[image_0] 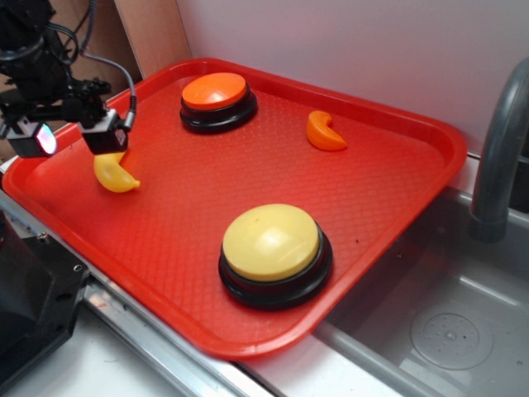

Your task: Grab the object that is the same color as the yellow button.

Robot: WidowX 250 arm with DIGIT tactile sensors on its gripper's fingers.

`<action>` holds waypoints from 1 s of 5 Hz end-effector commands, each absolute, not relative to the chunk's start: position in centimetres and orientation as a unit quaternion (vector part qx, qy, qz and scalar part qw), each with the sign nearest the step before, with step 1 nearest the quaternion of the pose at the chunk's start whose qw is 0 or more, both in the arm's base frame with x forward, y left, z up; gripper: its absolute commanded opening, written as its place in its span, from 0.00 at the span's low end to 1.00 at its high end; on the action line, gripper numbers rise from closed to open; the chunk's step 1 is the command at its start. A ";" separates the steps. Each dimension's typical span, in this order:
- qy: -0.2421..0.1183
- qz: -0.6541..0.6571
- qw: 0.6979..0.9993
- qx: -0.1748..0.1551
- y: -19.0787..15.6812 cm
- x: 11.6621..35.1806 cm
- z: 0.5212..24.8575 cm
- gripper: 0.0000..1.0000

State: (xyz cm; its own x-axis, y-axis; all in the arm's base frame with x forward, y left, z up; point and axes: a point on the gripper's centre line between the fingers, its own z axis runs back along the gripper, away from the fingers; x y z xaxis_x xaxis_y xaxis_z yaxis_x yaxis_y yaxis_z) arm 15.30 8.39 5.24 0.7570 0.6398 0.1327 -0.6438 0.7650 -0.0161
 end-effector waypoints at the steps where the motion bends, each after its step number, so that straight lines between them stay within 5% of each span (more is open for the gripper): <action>1: -0.101 0.326 0.940 0.001 8.9 16.7 4.0 1.00; 2: -0.103 0.333 0.937 -0.003 9.3 16.6 3.4 1.00; 3: -0.097 0.334 0.938 0.001 9.5 15.7 2.9 0.00; 5: -0.093 0.299 0.950 -0.002 8.8 16.7 1.3 0.00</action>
